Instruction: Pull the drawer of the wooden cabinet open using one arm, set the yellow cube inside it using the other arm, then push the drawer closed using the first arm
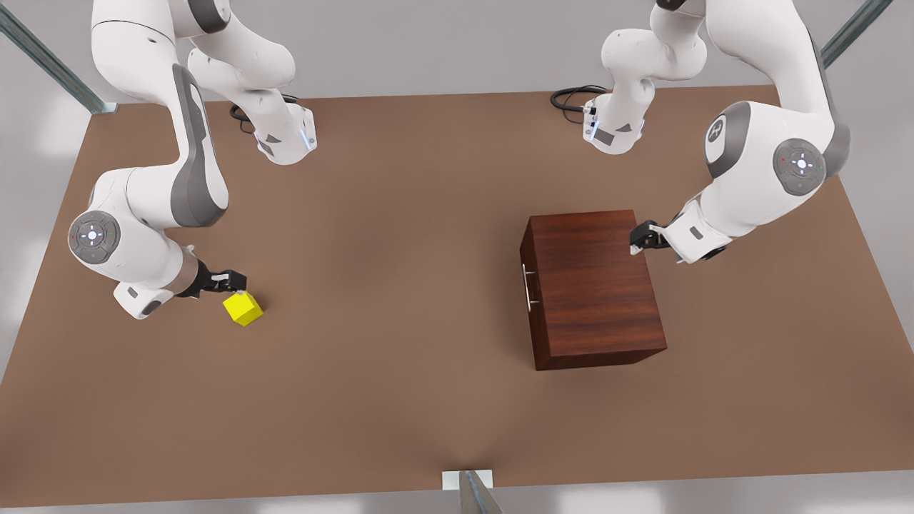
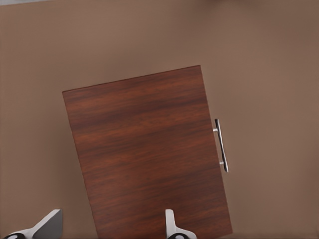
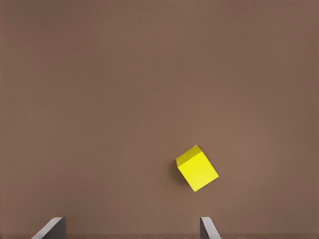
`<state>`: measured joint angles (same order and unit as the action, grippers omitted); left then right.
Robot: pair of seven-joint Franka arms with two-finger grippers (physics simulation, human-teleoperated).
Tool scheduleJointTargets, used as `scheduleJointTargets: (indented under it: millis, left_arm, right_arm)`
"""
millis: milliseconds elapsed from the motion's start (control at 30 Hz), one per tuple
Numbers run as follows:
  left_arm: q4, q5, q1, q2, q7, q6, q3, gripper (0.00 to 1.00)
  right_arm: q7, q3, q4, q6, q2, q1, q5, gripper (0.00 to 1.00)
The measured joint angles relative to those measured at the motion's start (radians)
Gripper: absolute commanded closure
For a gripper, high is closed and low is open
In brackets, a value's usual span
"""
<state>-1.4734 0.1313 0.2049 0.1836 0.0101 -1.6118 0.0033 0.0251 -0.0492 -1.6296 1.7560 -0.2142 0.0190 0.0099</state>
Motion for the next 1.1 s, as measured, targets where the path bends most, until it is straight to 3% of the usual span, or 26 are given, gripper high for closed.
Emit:
scheduleJointTargets:
  millis: [233,400,500,700,1100]
  left_arm:
    - [0.006,-0.077,0.090,0.032,0.020,-0.008,0.000,0.00]
    - [0.110,-0.175,0.403,0.204,0.127,-0.027,-0.001,0.00]
    - [0.224,-0.226,0.492,0.356,0.256,-0.048,0.000,0.00]
    - [0.233,-0.319,0.509,0.502,0.502,-0.129,0.005,0.00]
    - [0.201,-0.491,0.523,0.523,0.814,-0.164,0.007,0.00]
  right_arm:
    - [0.058,0.015,-0.011,-0.012,0.000,-0.096,-0.002,0.00]
    - [0.208,0.017,-0.046,0.047,-0.038,-0.128,0.022,0.00]
    - [0.289,0.017,-0.194,0.155,-0.035,-0.152,0.039,0.00]
    - [0.421,0.017,-0.325,0.349,-0.064,-0.183,0.060,0.00]
    - [0.618,0.015,-0.458,0.630,-0.160,-0.218,0.096,0.00]
